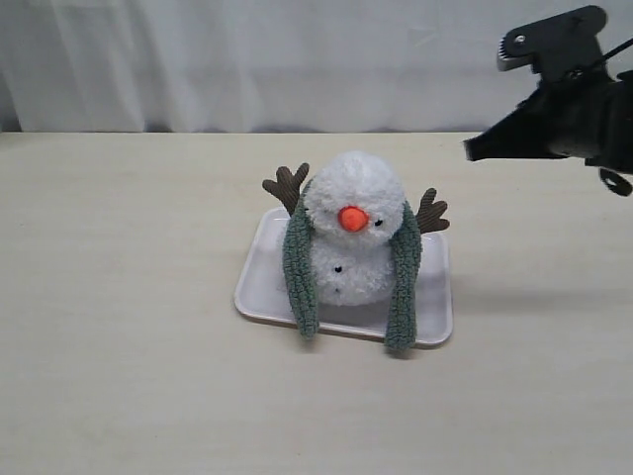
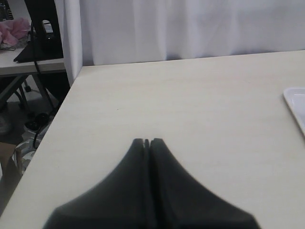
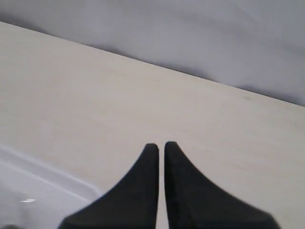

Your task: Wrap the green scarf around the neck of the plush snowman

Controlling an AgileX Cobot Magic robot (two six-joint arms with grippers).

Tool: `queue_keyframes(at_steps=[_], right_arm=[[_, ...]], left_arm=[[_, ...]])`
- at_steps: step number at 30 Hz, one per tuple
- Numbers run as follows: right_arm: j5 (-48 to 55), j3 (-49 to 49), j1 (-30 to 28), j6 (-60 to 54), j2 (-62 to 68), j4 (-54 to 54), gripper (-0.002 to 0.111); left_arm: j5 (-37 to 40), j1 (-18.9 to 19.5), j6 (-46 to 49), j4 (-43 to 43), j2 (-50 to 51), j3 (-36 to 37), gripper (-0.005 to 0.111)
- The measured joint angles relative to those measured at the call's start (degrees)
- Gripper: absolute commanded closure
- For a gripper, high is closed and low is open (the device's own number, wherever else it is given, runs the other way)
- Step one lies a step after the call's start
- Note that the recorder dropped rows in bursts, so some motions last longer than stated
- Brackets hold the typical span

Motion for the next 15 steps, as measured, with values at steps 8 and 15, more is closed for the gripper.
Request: queue_keyframes(at_steps=[8, 15], right_arm=[[31.19, -0.78, 0.63, 24.53, -0.18, -19.85, 0.104], [47.26, -11.77, 0.63, 92.63, 0.60, -84.26, 0.104]], left_arm=[[0.00, 0.00, 0.00, 0.00, 0.00, 0.00, 0.107], [0.00, 0.00, 0.00, 0.00, 0.00, 0.00, 0.107]])
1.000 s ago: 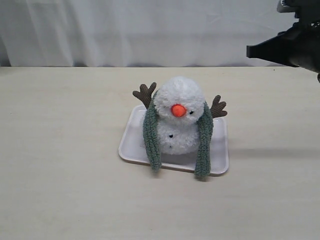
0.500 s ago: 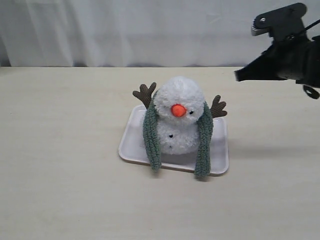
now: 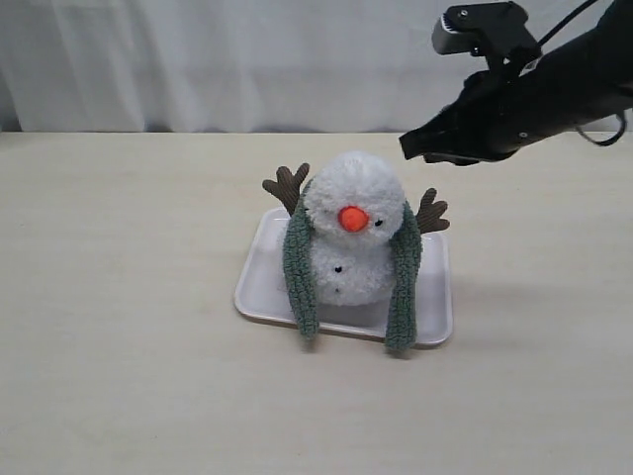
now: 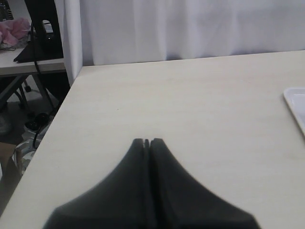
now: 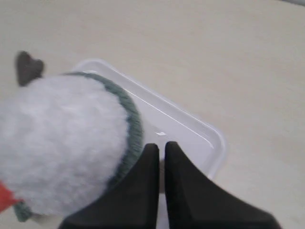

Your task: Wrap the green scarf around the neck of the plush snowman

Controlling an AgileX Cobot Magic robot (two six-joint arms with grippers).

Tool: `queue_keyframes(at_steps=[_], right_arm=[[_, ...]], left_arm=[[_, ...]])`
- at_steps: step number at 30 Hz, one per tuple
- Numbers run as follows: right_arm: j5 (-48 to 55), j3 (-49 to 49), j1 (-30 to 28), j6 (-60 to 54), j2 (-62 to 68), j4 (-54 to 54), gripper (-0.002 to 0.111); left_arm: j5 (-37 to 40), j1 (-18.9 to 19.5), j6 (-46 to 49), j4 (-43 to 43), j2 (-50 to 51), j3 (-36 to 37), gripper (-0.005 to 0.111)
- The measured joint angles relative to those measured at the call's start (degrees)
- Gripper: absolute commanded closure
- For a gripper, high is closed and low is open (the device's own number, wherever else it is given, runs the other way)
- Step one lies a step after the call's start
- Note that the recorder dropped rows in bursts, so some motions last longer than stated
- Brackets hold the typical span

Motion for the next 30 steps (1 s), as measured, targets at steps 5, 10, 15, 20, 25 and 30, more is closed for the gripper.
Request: queue_keyframes(at_steps=[5, 10, 15, 20, 25, 30], right_arm=[[3.12, 0.77, 0.00, 14.50, 0.46, -12.76, 0.104], [-1.69, 7.79, 0.00, 10.28, 0.95, -5.92, 0.104], [-5.18, 12.50, 0.00, 1.12, 0.95, 5.20, 0.104], [-9.99, 16.85, 0.00, -10.33, 2.53, 17.72, 0.104], [-10.60, 17.20, 0.00, -16.04, 4.69, 23.50, 0.104], [-10.55, 17.20, 0.00, -18.63, 5.18, 26.23, 0.104]], left_arm=[[0.00, 0.00, 0.00, 0.00, 0.00, 0.00, 0.107], [0.00, 0.00, 0.00, 0.00, 0.00, 0.00, 0.107], [0.00, 0.00, 0.00, 0.00, 0.00, 0.00, 0.107], [0.00, 0.00, 0.00, 0.00, 0.00, 0.00, 0.107], [0.00, 0.00, 0.00, 0.00, 0.00, 0.00, 0.107], [0.00, 0.00, 0.00, 0.00, 0.00, 0.00, 0.107]])
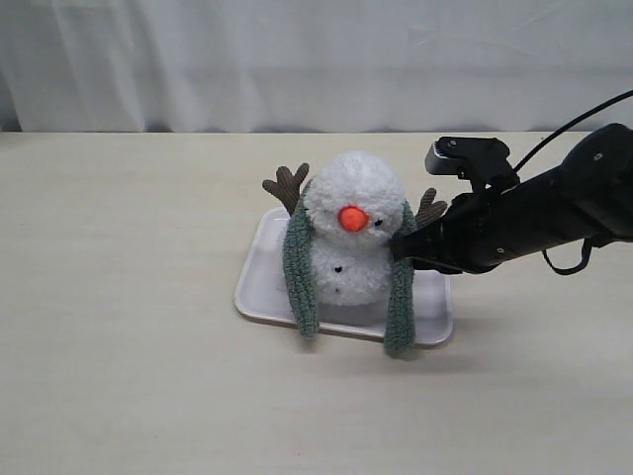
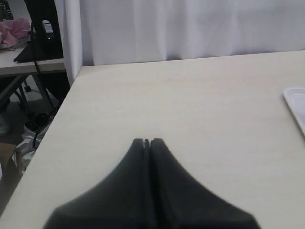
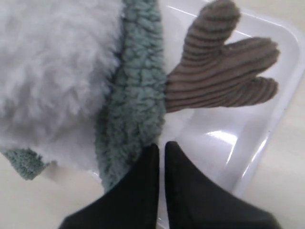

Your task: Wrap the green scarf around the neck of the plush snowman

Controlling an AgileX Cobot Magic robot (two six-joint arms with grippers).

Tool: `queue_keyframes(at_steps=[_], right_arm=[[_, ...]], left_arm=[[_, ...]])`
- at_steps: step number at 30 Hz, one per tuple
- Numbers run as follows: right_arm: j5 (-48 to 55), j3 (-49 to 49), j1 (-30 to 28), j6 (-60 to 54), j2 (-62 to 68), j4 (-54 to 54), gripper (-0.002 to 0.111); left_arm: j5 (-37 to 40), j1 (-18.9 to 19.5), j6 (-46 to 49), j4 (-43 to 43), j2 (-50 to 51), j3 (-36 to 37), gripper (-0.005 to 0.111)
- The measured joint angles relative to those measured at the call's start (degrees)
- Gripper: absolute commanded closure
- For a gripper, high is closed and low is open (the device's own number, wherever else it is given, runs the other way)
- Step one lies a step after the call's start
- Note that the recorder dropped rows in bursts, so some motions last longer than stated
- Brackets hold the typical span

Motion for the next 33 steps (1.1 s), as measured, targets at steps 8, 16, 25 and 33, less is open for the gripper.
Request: queue_keyframes(at_steps=[8, 16, 25, 33], right_arm=[[4.55, -1.87, 0.00, -3.36, 0.00, 3.43, 0.104], [6.94, -2.24, 0.00, -9.07, 0.00, 9.14, 0.104], [9.30, -2.24, 0.00, -10.27, -1.20, 9.70, 0.104], [21.50, -2.24, 0.00, -14.88, -4.49, 14.00, 0.104]], left_arm=[[0.00, 0.00, 0.00, 0.00, 0.00, 0.00, 0.107], [0.00, 0.00, 0.00, 0.00, 0.00, 0.00, 0.107], [0.00, 0.00, 0.00, 0.00, 0.00, 0.00, 0.107], [0.00, 0.00, 0.00, 0.00, 0.00, 0.00, 0.107]])
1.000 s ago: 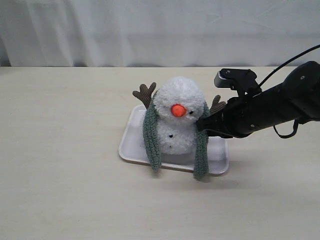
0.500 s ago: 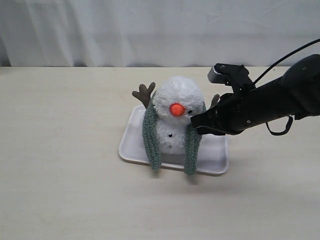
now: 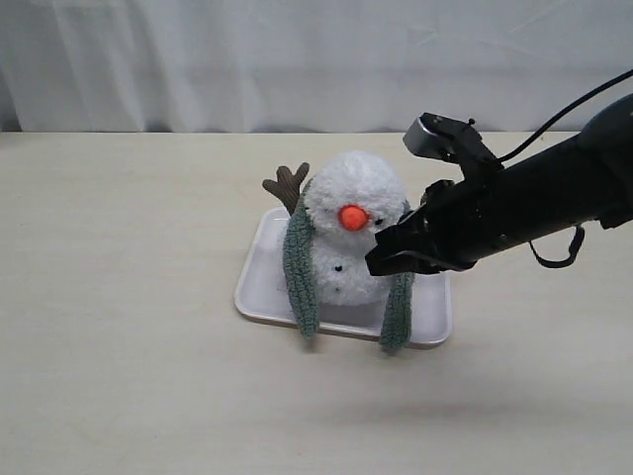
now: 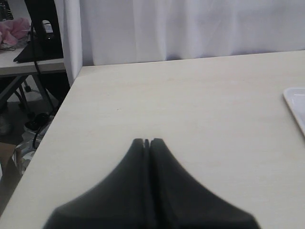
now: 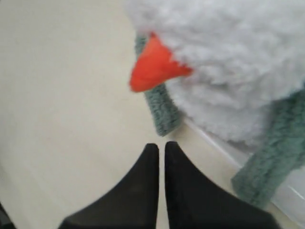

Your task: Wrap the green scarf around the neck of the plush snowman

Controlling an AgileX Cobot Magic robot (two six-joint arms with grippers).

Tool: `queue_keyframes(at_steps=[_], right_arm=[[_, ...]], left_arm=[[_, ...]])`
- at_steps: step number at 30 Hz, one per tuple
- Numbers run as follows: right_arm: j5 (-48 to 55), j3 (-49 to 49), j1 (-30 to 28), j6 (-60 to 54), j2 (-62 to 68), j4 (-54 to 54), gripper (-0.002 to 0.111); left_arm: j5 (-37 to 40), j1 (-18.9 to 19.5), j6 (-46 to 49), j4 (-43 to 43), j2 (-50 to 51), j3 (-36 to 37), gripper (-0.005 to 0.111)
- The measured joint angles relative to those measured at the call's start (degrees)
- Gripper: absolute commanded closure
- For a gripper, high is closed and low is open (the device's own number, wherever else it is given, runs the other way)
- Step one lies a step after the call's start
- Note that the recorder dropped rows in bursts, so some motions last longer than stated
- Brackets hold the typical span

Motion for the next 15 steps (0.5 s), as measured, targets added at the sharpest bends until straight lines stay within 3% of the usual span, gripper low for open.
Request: queue_keyframes(at_steps=[6, 15], right_arm=[[3.09, 0.10, 0.00, -4.29, -3.39, 2.49, 0.104], [-15.69, 9.24, 0.00, -4.77, -23.87, 2.76, 0.104]], left_arm=[[0.00, 0.00, 0.00, 0.00, 0.00, 0.00, 0.107], [0.00, 0.00, 0.00, 0.00, 0.00, 0.00, 0.107]])
